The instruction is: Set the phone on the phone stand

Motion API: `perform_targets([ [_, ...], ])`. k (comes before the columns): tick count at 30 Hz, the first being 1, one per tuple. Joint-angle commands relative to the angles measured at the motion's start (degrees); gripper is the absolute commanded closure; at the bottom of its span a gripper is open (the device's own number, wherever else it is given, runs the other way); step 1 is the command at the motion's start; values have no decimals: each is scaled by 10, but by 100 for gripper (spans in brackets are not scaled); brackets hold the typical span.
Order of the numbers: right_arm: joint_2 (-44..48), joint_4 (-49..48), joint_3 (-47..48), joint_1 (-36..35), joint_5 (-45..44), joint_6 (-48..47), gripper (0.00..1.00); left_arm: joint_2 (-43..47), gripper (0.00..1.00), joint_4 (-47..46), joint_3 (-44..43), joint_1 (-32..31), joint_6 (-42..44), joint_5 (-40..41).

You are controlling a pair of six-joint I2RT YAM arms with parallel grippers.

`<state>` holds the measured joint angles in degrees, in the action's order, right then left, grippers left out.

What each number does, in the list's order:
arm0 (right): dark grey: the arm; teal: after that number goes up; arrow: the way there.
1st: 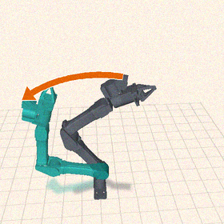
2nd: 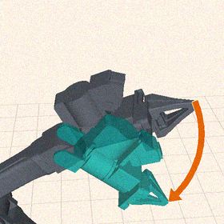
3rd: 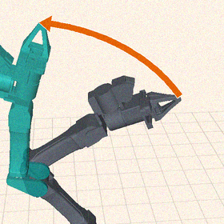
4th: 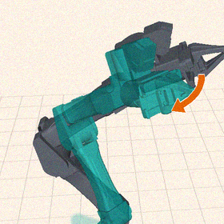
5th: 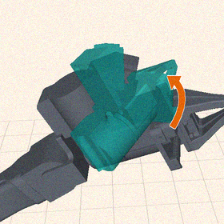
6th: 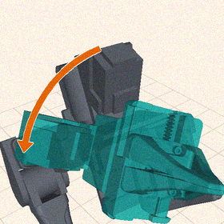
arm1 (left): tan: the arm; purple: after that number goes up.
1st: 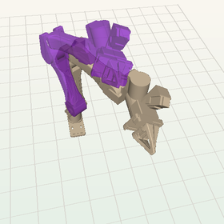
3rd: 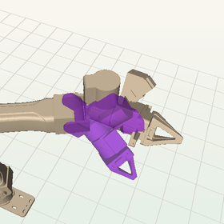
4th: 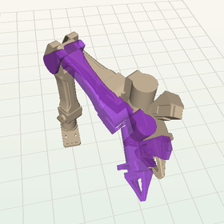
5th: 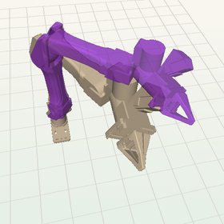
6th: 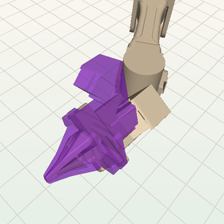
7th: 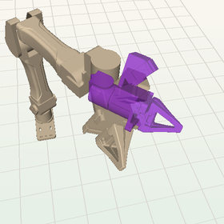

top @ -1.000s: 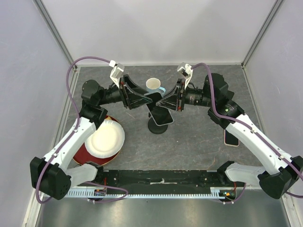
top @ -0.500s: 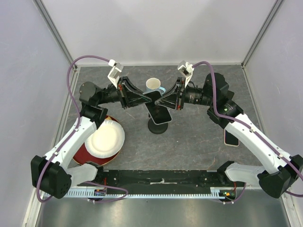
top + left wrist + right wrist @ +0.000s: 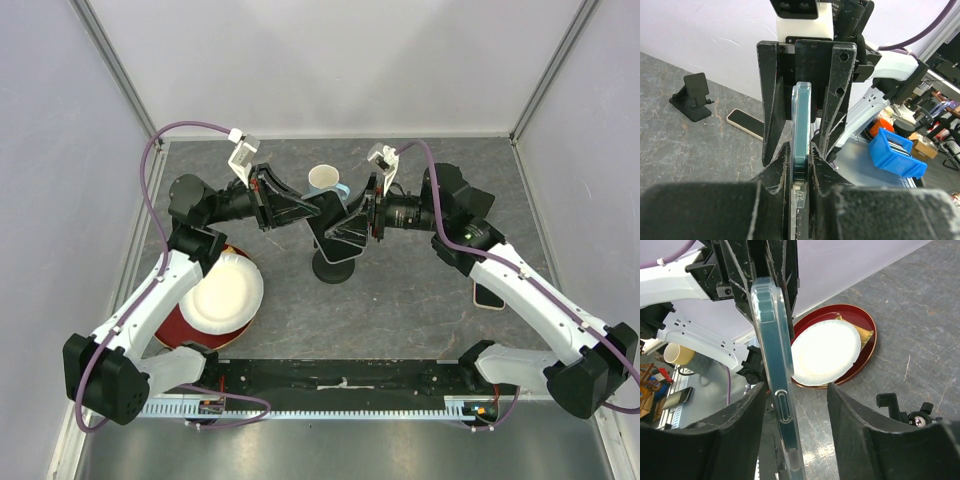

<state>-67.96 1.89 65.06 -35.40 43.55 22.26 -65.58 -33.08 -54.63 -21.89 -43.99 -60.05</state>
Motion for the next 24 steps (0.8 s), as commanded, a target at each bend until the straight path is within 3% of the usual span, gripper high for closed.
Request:
perform_targets([
  [1, 16, -21, -9, -2, 19, 3, 52, 15, 98, -38, -4, -2, -7, 2],
  [3, 16, -43, -19, -2, 33, 16, 66, 7, 98, -55, -6, -2, -21, -14],
  [4, 17, -56, -22, -1, 39, 32, 81, 4, 98, -62, -7, -2, -26, -20],
  [7, 20, -94, -34, -2, 47, 48, 100, -15, 96, -70, -19, -2, -43, -45],
  [8, 20, -97, -34, -1, 44, 47, 100, -21, 91, -68, -23, -2, -52, -51],
  [9, 21, -98, -36, -2, 40, 47, 100, -31, 73, -70, -28, -2, -57, -59],
  [12, 19, -107, -35, -2, 40, 52, 100, -36, 51, -74, -29, -2, -66, -60],
  [17, 13, -111, -34, -6, 39, 52, 100, -32, 47, -56, -34, -3, -47, -67],
  [24, 1, -82, -17, -16, 36, 32, 100, -27, 58, -13, -44, -8, -15, -67],
])
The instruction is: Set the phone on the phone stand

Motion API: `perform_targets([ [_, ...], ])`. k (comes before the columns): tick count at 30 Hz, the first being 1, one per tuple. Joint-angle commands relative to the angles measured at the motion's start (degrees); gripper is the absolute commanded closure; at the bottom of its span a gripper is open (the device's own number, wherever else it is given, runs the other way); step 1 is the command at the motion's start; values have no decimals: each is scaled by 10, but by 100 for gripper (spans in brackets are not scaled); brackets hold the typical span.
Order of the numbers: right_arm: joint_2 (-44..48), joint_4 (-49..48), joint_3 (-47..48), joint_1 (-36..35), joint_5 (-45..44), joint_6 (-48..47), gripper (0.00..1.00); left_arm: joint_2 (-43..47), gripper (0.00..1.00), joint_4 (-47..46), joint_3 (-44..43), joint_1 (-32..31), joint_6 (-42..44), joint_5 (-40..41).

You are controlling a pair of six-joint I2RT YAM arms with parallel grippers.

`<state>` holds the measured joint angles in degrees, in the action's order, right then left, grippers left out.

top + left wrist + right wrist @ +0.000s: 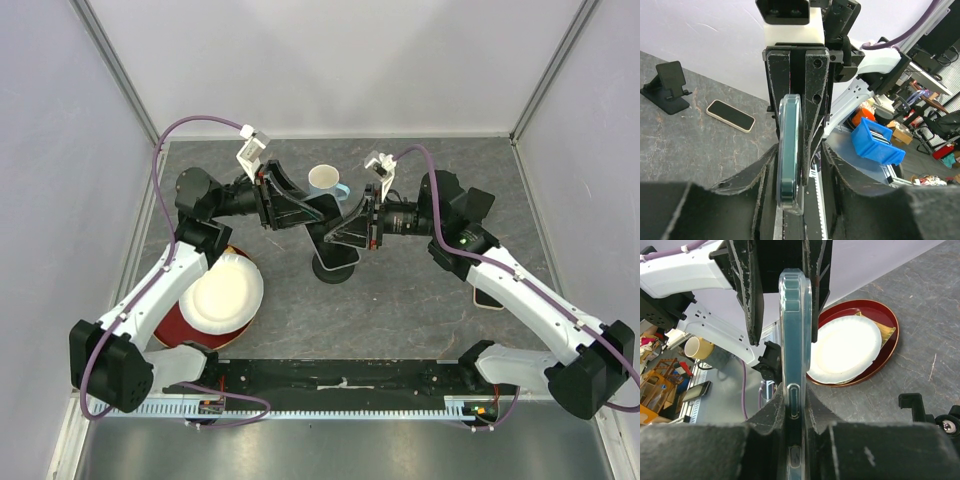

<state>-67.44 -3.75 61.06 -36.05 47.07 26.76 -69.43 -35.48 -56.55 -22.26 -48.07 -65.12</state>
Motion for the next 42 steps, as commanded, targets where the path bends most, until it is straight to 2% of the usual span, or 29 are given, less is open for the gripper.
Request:
perform_targets([
  [1, -5, -20, 24, -12, -2, -21, 100, 11, 59, 16, -27, -5, 28, -18],
  [8, -2, -17, 31, -14, -16, -21, 100, 13, 75, 63, -41, -16, 71, -31],
  [11, 2, -19, 35, -14, -23, -22, 100, 11, 70, 67, -42, -23, 83, -42],
  [12, 3, -19, 36, -15, -29, -22, 100, 9, 65, 90, -44, -26, 94, -42],
  [14, 6, -17, 42, -15, -32, -22, 100, 7, 64, 123, -53, -36, 133, -40],
  [16, 6, -12, 45, -14, -32, -21, 100, 3, 73, 144, -57, -39, 143, -42],
  [17, 6, -7, 51, -15, -32, -25, 100, 4, 82, 142, -57, -39, 142, -40],
  [20, 0, 18, 64, -14, -28, -34, 100, 10, 95, 135, -53, -40, 146, -40],
  [21, 5, 22, 64, -14, -31, -36, 100, 9, 98, 135, -53, -40, 147, -40],
  [25, 17, 36, 65, -15, -68, -53, 98, 21, 98, 143, -47, -40, 156, -22],
  [26, 18, 53, 69, -14, -71, -57, 90, 25, 98, 146, -46, -40, 158, -18],
  [28, 15, 74, 76, -14, -75, -65, 83, 29, 98, 160, -44, -40, 170, -2],
  [30, 15, 86, 78, -14, -79, -72, 66, 32, 98, 166, -45, -41, 173, 5],
  [34, 19, 104, 71, -14, -102, -73, 47, 44, 98, 204, -52, -40, 194, 52],
  [35, 20, 110, 70, -15, -122, -73, 38, 49, 98, 219, -52, -40, 200, 61],
  [40, 41, 183, 63, -14, -215, -86, 21, 81, 98, 264, -55, -40, 239, 149],
  [42, 56, 221, 61, -13, -276, -91, 4, 83, 98, 294, -59, -39, 256, 177],
])
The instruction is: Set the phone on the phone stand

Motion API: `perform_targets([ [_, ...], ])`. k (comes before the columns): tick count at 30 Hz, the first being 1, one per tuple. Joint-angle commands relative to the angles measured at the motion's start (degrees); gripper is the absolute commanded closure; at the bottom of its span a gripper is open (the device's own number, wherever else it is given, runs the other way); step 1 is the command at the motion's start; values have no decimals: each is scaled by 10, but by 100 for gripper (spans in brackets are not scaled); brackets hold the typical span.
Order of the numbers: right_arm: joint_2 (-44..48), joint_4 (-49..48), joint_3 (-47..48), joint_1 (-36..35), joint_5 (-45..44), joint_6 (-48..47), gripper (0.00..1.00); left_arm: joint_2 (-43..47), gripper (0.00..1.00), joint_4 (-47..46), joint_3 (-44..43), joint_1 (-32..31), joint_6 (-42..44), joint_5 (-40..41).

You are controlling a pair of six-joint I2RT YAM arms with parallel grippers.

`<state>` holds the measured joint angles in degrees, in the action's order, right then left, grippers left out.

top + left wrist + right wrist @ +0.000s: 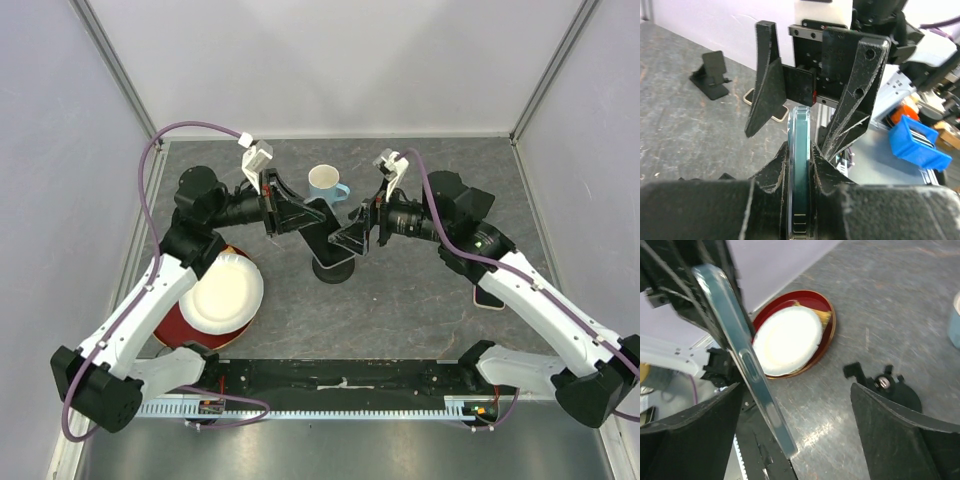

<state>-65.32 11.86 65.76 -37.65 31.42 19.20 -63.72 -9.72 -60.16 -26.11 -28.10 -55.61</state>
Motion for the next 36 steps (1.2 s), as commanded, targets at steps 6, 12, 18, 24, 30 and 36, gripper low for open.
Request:
perform_targets([
  [6, 66, 123, -12, 3, -248, 13, 2, 47, 98, 78, -29, 4, 92, 206],
  [12, 51, 172, -23, -3, -230, -5, 10, 84, 98, 94, -14, 4, 116, 370],
  [18, 33, 161, -40, -62, -308, 40, 22, 113, 98, 87, 4, 4, 122, 432],
  [24, -9, 140, -51, -109, -402, 104, 43, 120, 98, 84, 11, 4, 127, 452],
  [30, -45, 126, -46, -131, -449, 115, 42, 114, 98, 83, 10, 4, 124, 440],
  [36, -89, 107, -37, -132, -438, 112, 42, 111, 98, 80, 12, 4, 125, 423],
])
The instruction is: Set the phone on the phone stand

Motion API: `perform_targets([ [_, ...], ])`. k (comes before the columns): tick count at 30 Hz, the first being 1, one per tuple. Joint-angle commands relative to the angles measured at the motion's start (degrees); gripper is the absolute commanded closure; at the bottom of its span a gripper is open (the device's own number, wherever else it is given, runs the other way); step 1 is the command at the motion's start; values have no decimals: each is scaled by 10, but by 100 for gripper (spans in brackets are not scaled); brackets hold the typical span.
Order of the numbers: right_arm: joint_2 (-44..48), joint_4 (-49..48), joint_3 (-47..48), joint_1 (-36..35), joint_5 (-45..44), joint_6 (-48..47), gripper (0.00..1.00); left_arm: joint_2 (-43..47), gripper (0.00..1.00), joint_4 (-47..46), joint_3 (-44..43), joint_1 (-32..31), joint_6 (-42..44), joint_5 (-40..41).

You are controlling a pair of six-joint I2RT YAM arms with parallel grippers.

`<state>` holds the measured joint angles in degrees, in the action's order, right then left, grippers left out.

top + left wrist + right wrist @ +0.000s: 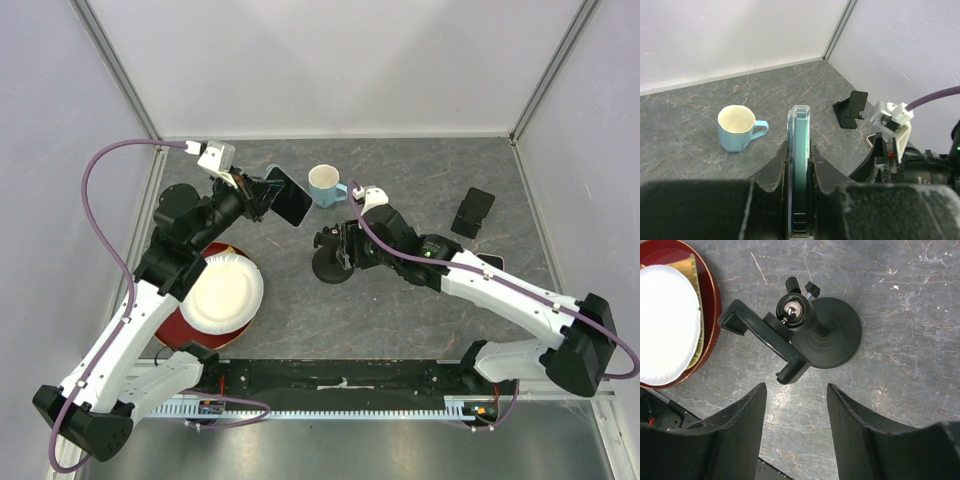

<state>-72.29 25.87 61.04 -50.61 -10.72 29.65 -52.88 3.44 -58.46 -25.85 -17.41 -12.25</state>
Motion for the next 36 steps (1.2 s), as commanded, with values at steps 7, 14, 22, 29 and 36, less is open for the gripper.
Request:
perform_targets([
  [7, -43, -44, 8, -1, -26, -37, 51, -6, 98, -54, -6, 1, 17, -35],
  [14, -29, -28, 4, -1, -76, -93, 78, -17, 98, -55, -10, 1, 14, -64],
  [22, -24, -9, 12, 4, -70, -134, 78, -33, 98, -56, -14, 0, 11, -109],
  [29, -3, -52, -15, 24, -1, -203, 91, -49, 98, -74, -10, 0, 24, -222],
  [36, 17, -59, -20, 38, 41, -247, 80, -44, 98, -88, 1, 0, 39, -240],
])
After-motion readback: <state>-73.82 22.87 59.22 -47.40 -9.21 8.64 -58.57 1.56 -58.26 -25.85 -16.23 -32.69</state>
